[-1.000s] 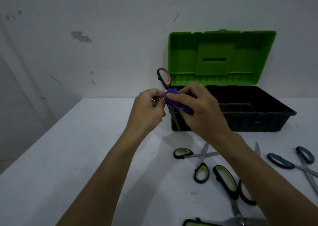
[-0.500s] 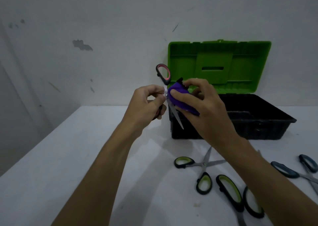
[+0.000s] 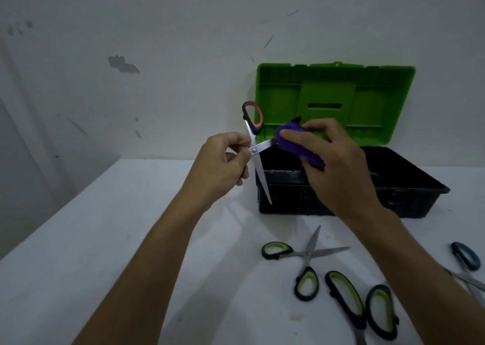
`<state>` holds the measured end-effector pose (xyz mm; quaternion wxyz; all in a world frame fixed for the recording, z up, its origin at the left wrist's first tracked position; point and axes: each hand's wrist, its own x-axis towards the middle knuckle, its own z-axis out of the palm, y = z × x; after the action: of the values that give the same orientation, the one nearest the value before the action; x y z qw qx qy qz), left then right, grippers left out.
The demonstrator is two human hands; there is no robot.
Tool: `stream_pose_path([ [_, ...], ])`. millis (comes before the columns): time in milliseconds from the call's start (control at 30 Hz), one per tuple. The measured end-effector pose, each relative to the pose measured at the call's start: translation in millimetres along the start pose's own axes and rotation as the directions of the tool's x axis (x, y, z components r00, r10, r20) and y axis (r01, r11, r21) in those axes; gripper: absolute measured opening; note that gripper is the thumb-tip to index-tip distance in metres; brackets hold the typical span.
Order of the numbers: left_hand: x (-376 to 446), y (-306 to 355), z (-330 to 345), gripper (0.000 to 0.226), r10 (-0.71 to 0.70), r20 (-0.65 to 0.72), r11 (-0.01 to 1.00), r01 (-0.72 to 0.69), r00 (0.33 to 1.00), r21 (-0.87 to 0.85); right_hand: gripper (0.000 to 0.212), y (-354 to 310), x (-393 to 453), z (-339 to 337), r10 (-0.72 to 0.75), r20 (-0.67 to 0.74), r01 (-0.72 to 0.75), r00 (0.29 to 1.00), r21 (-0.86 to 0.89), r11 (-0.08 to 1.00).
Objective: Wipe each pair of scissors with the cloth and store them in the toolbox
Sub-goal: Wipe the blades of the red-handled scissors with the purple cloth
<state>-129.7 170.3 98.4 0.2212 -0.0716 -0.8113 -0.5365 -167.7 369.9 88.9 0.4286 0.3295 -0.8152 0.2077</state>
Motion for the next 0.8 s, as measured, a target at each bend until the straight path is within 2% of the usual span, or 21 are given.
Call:
stream_pose_path([
  [100, -2, 3, 3, 0.014, 0.045, -0.013, 0.999, -0.044, 0.999, 0.024, 0.058, -16, -5, 8, -0.104, 0.092, 0.103, 0.99, 0.015, 0.995],
  [300, -4, -2, -2, 0.016, -0.039, 0.034, 0.999, 0.039, 0.999, -0.011, 0.05, 17, 4, -8, 0.162, -0.043, -0.162, 0.986, -0.008, 0.987],
  [367, -3, -1, 0, 0.018, -0.042, 0.045, 0.999, 0.042, 0.998, -0.004, 0.051, 11, 4, -9, 0.121, -0.023, -0.121, 0.992, 0.019, 0.993],
  [467, -4, 2, 0, 0.017, -0.019, 0.057, 1.0, 0.019, 0.998, 0.007, 0.055, -11, 0, 1, -0.023, 0.112, 0.02, 0.993, 0.03, 0.999],
  [533, -4, 2, -5, 0.016, -0.023, 0.065, 1.0, 0.023, 0.998, 0.008, 0.053, -9, 1, 5, 0.001, 0.129, -0.008, 0.992, 0.057, 0.998],
  [667, -2, -1, -14, 0.016, -0.083, 0.016, 0.995, 0.083, 0.996, -0.057, 0.048, 14, 4, -4, 0.167, 0.004, -0.167, 0.986, 0.045, 0.985],
  [733, -1, -2, -13, 0.015, -0.103, -0.005, 0.994, 0.103, 0.995, -0.047, 0.048, 13, 5, -10, 0.157, -0.015, -0.156, 0.987, 0.053, 0.986],
  [800, -1, -3, -10, 0.014, -0.13, -0.033, 0.991, 0.129, 0.991, -0.042, 0.05, 1, 7, -14, 0.075, 0.045, -0.079, 0.996, 0.089, 0.993],
])
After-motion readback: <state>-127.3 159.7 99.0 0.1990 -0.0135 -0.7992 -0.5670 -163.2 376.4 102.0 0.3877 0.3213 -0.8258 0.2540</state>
